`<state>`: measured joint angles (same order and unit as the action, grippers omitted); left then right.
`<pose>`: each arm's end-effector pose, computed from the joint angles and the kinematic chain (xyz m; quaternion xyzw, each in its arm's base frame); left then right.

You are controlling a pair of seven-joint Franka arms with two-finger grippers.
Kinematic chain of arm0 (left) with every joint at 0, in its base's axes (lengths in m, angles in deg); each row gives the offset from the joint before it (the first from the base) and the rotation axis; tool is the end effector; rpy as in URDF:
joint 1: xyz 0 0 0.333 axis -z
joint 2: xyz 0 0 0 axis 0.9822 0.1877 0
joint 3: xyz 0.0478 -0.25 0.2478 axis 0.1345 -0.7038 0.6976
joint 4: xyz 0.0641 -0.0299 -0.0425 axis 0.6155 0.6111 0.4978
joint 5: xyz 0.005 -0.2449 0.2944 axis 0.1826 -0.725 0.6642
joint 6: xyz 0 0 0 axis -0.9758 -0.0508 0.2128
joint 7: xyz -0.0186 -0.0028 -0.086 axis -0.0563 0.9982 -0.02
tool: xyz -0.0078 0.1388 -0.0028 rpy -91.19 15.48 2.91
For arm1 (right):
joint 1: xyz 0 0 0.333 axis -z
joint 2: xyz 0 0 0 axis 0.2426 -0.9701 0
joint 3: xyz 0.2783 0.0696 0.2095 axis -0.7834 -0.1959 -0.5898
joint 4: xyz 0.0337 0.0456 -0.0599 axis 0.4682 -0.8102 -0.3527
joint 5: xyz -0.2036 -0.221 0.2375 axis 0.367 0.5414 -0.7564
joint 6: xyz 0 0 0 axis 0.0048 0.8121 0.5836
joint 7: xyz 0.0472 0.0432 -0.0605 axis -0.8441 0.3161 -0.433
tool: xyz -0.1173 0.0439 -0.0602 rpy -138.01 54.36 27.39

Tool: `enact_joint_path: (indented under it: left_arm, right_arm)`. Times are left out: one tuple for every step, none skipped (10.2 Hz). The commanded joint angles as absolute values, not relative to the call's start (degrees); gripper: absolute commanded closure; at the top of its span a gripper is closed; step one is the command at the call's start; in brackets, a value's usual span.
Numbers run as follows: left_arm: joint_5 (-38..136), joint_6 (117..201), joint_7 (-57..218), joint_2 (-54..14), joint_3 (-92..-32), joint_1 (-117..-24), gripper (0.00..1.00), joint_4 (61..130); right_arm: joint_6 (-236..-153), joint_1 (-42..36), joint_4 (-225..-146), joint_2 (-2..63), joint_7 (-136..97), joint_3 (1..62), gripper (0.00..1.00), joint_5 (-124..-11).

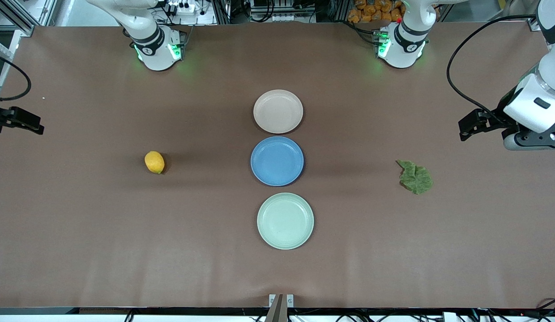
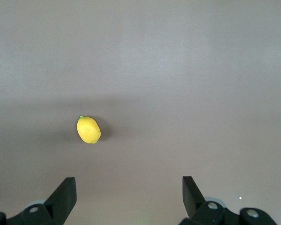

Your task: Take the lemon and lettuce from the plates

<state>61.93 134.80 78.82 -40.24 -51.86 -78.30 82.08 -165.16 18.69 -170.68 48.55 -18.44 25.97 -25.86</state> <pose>0.5796 -0.0762 0.6182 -0.9995 0.0073 -0.0211 0.0224 0.5654 -0.0584 0.6252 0.9988 -0.0105 -0.0286 0.0387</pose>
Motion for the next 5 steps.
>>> enact_joint_path:
  left_arm:
    - [60.8,134.4,78.6,-41.7,-52.1,-78.7,0.00,83.2]
    - [60.8,134.3,78.6,-42.0,-52.1,-78.9,0.00,83.3]
    - [60.8,134.2,78.6,-42.2,-52.1,-78.9,0.00,83.5]
    - [60.8,134.2,78.6,-42.4,-52.1,-79.0,0.00,83.5]
    - [60.8,134.3,78.6,-42.4,-52.0,-79.0,0.00,83.4]
  right_arm:
    - [-165.8,18.4,-171.0,50.0,-18.2,25.7,0.00,-24.4]
    - [-166.6,18.0,-171.2,50.9,-18.2,25.7,0.00,-24.2]
    - [-167.0,18.0,-171.3,51.2,-18.2,25.7,0.00,-24.6]
    - [-167.4,18.0,-171.3,51.1,-18.2,25.7,0.00,-24.7]
    - [-168.3,18.3,-171.3,51.0,-18.7,25.8,0.00,-24.8]
